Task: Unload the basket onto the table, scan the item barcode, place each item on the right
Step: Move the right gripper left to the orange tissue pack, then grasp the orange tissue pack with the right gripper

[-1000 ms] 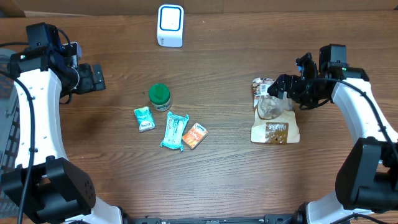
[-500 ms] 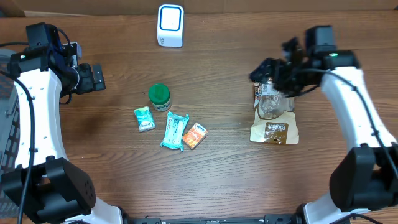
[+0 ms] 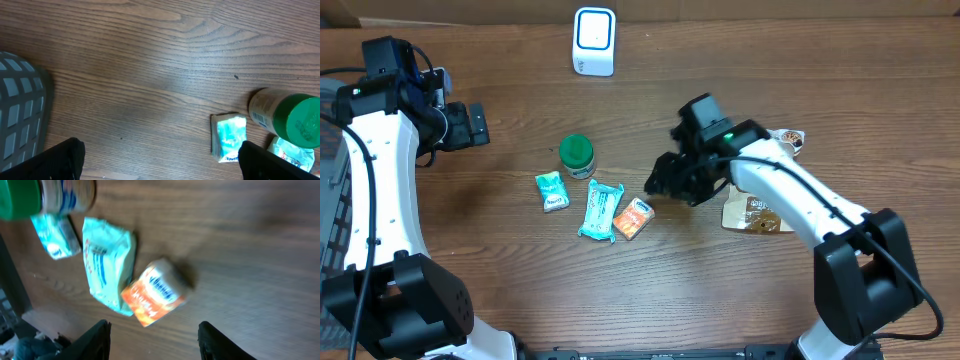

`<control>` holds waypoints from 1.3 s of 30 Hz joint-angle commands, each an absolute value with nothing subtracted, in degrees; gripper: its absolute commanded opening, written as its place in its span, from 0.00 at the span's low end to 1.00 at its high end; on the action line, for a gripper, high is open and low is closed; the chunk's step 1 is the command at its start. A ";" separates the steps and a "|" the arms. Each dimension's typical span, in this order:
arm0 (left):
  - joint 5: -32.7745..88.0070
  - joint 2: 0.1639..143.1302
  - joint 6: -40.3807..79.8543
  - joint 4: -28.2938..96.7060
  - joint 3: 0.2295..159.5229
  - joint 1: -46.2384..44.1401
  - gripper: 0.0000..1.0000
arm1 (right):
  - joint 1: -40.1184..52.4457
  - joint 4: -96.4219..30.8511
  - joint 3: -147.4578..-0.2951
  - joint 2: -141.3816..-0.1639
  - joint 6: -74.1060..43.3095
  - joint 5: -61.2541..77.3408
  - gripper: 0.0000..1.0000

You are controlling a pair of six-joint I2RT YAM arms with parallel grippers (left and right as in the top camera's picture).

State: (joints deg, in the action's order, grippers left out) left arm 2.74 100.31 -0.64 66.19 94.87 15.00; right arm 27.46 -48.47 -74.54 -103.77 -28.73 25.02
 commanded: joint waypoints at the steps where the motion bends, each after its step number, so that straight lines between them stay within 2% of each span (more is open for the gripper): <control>1: 2.76 100.40 -1.93 66.13 95.79 14.98 1.00 | 30.92 -47.66 -72.97 -103.63 -31.86 23.35 0.54; 6: 2.76 100.40 -1.93 66.13 95.79 14.98 1.00 | 33.89 -46.06 -72.27 -103.66 -36.18 21.85 0.53; 10: 2.76 100.40 -1.93 66.13 95.79 14.98 1.00 | 36.45 -43.42 -72.25 -103.66 -41.32 20.36 0.35; 15: 2.76 100.40 -1.93 66.13 95.79 14.98 1.00 | 41.08 -41.19 -72.10 -103.70 -46.57 17.65 0.24; 24: 2.76 100.40 -1.93 66.11 95.79 14.98 1.00 | 44.56 -34.22 -64.73 -103.70 -49.98 18.70 0.20; 39: 2.76 100.40 -1.93 66.13 95.79 14.98 1.00 | 38.81 -34.89 -63.29 -103.74 -51.35 11.05 0.20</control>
